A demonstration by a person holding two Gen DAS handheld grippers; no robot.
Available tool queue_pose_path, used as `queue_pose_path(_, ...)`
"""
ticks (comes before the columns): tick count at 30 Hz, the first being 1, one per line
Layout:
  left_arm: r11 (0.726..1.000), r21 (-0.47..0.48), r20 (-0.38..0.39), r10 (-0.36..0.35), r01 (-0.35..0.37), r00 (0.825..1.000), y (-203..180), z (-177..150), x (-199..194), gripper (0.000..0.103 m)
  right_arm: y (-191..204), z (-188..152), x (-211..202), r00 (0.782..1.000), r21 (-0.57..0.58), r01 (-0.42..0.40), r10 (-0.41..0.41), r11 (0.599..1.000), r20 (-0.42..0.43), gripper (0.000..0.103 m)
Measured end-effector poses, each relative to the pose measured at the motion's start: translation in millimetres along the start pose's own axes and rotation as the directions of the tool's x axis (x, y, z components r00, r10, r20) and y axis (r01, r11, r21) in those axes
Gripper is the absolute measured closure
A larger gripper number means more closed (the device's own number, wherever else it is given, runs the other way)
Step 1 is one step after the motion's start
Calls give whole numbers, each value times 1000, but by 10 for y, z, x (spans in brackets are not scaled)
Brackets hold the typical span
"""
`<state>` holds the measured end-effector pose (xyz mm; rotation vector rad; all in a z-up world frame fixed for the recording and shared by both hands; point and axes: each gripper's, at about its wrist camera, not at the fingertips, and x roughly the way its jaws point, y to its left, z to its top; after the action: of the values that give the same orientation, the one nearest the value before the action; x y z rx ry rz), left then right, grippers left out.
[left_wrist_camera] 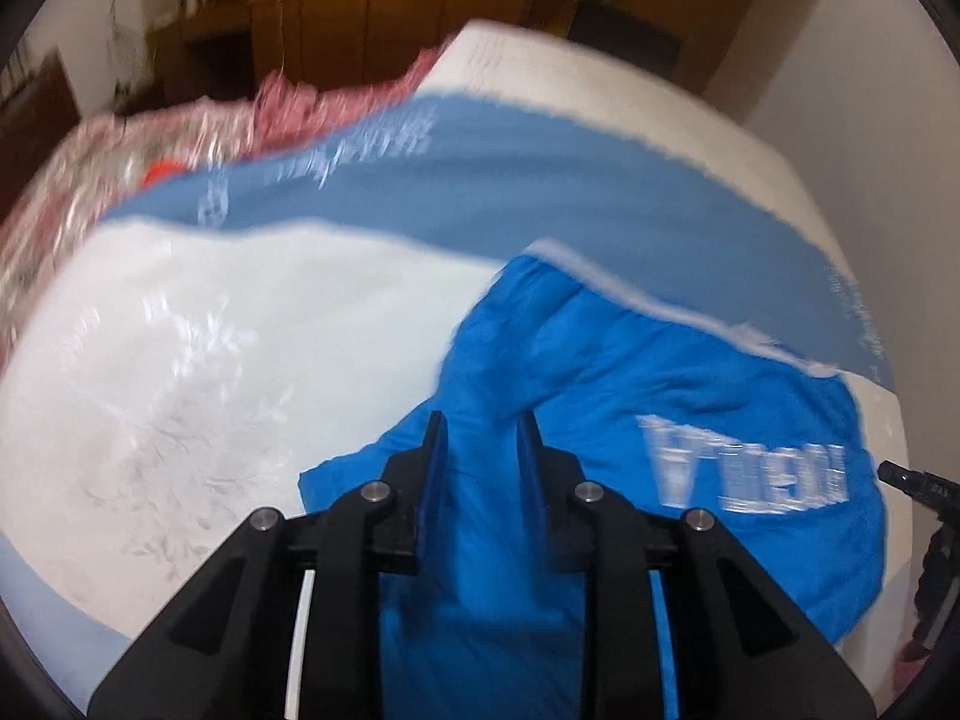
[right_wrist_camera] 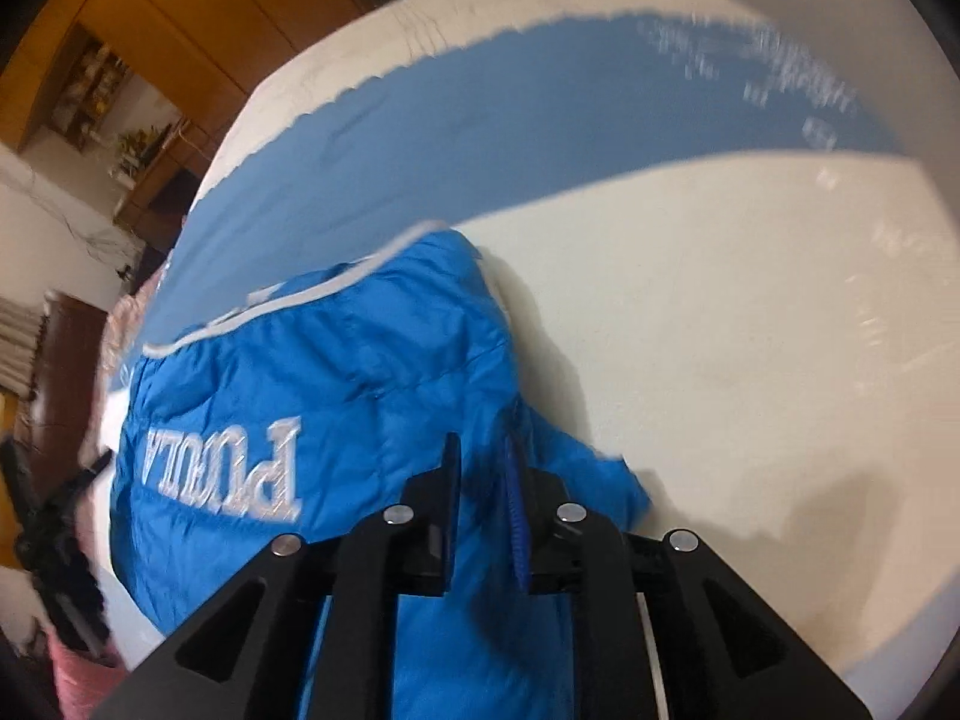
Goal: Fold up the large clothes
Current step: 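Lay the folded hem down on the jacket back with both tools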
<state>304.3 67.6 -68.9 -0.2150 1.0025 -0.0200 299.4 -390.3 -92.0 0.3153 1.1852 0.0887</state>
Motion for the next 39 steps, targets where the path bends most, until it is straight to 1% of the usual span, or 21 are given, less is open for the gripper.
queue_pose_path(2, 998, 47, -7, -29, 29, 1000, -265, -72, -136, 80, 204, -88, -88, 1000, -42, 15, -16, 999, -3, 88)
queue_pose_path(4, 994, 90, -24, -53, 55, 998, -465, -168, -159, 79, 392, -195, -110, 1000, -78, 22, -23, 997, -5, 88)
queue_pose_path(5, 991, 119, -50, -61, 67, 997, -602, -245, -124, 79, 493, -265, -84, 999, -91, 24, -26, 996, -20, 88)
queue_pose_path(7, 986, 152, -76, -59, 70, 995, -746, -354, -23, 79, 640, -371, -6, 999, -112, 23, -28, 993, -45, 88)
queue_pose_path(9, 983, 173, -109, -35, 53, 993, -828, -481, 124, 79, 746, -488, 96, 997, -125, 17, -26, 992, -70, 88)
queue_pose_path(11, 982, 182, -140, -25, 51, 990, -839, -611, 254, 79, 780, -567, 203, 994, -124, 38, -50, 992, -93, 88)
queue_pose_path(12, 979, 200, -147, -14, 43, 989, -827, -660, 338, 79, 774, -585, 267, 993, -128, 60, -73, 990, -97, 89)
queue_pose_path(13, 978, 201, -153, -20, 51, 988, -794, -674, 400, 79, 767, -623, 355, 991, -129, 72, -86, 989, -105, 91)
queue_pose_path(15, 983, 163, -156, -53, 79, 986, -711, -742, 472, 79, 736, -663, 472, 990, -123, 72, -86, 990, -114, 91)
queue_pose_path(19, 980, 192, -152, -24, 54, 988, -722, -769, 501, 79, 705, -652, 577, 988, -110, 74, -88, 991, -123, 92)
queue_pose_path(21, 982, 185, -167, -1, 32, 986, -748, -726, 450, 80, 682, -610, 531, 989, -84, 64, -75, 994, -131, 92)
queue_pose_path(22, 984, 177, -169, 6, 25, 986, -762, -713, 392, 81, 681, -611, 443, 990, -81, 62, -71, 995, -120, 92)
queue_pose_path(23, 984, 176, -159, 4, 25, 987, -787, -706, 318, 81, 701, -631, 332, 993, -86, 53, -62, 995, -101, 87)
queue_pose_path(25, 981, 191, -116, -3, 25, 993, -835, -762, 94, 80, 776, -713, 134, 997, -106, 34, -41, 994, -70, 87)
queue_pose_path(27, 979, 199, -99, -28, 47, 995, -895, -861, -54, 80, 845, -815, -7, 998, -127, 12, -19, 992, -59, 87)
queue_pose_path(29, 977, 203, -108, -51, 72, 993, -929, -987, -120, 80, 899, -944, -66, 997, -145, -10, -1, 989, -71, 87)
queue_pose_path(32, 971, 231, -134, -25, 56, 991, -927, -1175, 0, 79, 909, -1085, 93, 993, -146, -2, -15, 989, -113, 87)
queue_pose_path(33, 972, 227, -145, -23, 56, 989, -908, -1217, 63, 79, 914, -1115, 151, 992, -146, 5, -23, 989, -123, 89)
queue_pose_path(35, 973, 220, -162, -30, 66, 986, -888, -1259, 167, 79, 865, -1188, 329, 988, -139, 13, -34, 990, -150, 89)
queue_pose_path(37, 970, 233, -160, -28, 66, 987, -886, -1303, 242, 78, 853, -1232, 446, 988, -137, 18, -39, 990, -148, 90)
queue_pose_path(39, 973, 222, -159, -30, 66, 987, -868, -1324, 299, 78, 849, -1245, 499, 989, -131, 25, -44, 991, -144, 90)
